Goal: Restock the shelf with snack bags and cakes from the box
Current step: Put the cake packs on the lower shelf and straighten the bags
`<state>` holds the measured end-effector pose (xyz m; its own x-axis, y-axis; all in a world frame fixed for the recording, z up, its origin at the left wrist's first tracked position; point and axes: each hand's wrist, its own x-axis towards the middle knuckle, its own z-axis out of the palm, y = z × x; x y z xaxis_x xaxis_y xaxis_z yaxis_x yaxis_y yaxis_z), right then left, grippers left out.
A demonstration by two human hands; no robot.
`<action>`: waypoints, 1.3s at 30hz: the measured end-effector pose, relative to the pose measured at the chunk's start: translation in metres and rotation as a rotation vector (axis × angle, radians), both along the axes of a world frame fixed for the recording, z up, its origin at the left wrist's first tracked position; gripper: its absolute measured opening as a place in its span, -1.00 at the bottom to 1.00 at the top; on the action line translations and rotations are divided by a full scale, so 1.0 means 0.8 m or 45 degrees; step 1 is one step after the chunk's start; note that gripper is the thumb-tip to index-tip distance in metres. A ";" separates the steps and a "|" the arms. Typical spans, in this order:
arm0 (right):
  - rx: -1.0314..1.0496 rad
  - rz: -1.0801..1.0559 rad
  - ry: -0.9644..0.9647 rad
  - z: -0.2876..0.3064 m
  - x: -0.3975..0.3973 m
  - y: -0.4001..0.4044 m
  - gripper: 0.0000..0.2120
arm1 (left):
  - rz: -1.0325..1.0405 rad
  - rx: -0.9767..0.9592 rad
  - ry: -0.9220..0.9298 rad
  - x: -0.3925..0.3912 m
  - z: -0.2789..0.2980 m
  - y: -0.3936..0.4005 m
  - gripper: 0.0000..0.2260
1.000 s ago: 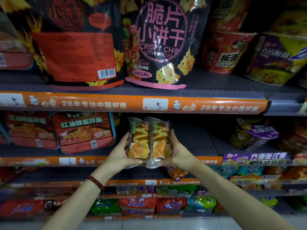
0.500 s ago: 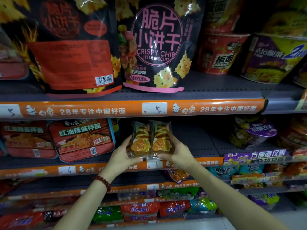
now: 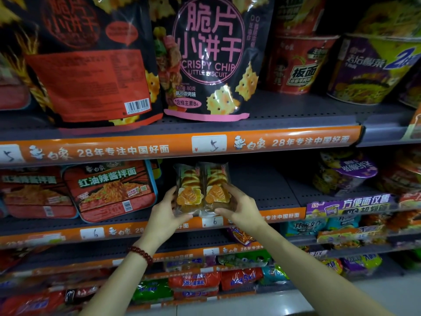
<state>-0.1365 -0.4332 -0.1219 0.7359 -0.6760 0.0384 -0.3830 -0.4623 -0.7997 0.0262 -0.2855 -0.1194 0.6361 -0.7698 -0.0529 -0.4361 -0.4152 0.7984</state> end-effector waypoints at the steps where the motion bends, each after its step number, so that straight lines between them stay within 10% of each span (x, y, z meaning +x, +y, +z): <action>1: -0.004 0.001 0.005 0.000 0.000 -0.001 -0.28 | -0.001 0.016 -0.045 -0.001 0.000 0.001 -0.16; 21: -0.081 -0.156 0.050 0.001 -0.139 -0.001 -0.67 | -0.382 -0.005 -0.539 -0.148 0.052 -0.066 -0.60; 39: 0.398 -1.476 0.216 -0.099 -0.578 -0.010 -0.70 | -1.454 0.147 -0.464 -0.519 -0.047 -0.290 -0.75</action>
<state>-0.5987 -0.4411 -0.2012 -0.3327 -0.8998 -0.2824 -0.5525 0.4287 -0.7148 -0.3893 -0.5176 -0.1567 -0.4176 -0.9009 -0.1178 -0.7910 0.2967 0.5351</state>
